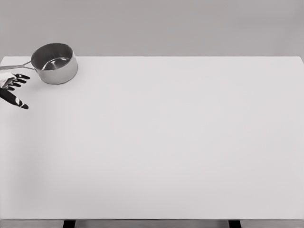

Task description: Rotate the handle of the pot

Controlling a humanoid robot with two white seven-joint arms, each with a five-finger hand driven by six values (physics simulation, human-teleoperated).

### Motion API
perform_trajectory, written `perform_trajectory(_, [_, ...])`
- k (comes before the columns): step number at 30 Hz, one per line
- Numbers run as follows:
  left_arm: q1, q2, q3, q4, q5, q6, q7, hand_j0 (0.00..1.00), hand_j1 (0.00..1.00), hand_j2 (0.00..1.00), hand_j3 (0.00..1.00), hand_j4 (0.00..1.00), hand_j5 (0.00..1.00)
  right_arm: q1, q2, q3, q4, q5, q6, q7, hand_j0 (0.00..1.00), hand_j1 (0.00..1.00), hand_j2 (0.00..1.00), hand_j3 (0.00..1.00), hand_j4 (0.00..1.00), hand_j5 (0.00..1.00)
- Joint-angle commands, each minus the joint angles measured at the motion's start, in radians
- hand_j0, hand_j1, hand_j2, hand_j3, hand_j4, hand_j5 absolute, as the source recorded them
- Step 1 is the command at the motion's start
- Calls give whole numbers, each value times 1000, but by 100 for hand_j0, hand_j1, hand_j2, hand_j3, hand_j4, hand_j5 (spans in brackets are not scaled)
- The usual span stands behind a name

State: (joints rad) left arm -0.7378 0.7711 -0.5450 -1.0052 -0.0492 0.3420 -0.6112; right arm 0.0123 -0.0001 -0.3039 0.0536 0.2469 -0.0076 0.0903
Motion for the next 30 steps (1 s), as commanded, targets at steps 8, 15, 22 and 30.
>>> perform_trajectory(8, [66, 181, 14, -225, 227, -46, 0, 100, 100, 100, 100, 100, 100, 0, 0, 0, 2, 0, 0, 0, 100, 100, 100, 100, 100, 100])
perform_trajectory(15, [314, 304, 255, -572, 427, -136, 0, 100, 100, 100, 100, 100, 100, 0, 0, 0, 0, 0, 0, 0, 100, 100, 100, 100, 100, 100])
perform_trajectory(22, [439, 244, 484, -745, 476, -313, 0, 100, 100, 100, 100, 100, 100, 0, 0, 0, 0, 0, 0, 0, 100, 100, 100, 100, 100, 100])
perform_trajectory(30, [460, 37, 499, -796, 474, -495, 0, 100, 100, 100, 100, 100, 100, 0, 0, 0, 0, 0, 0, 0, 100, 100, 100, 100, 100, 100])
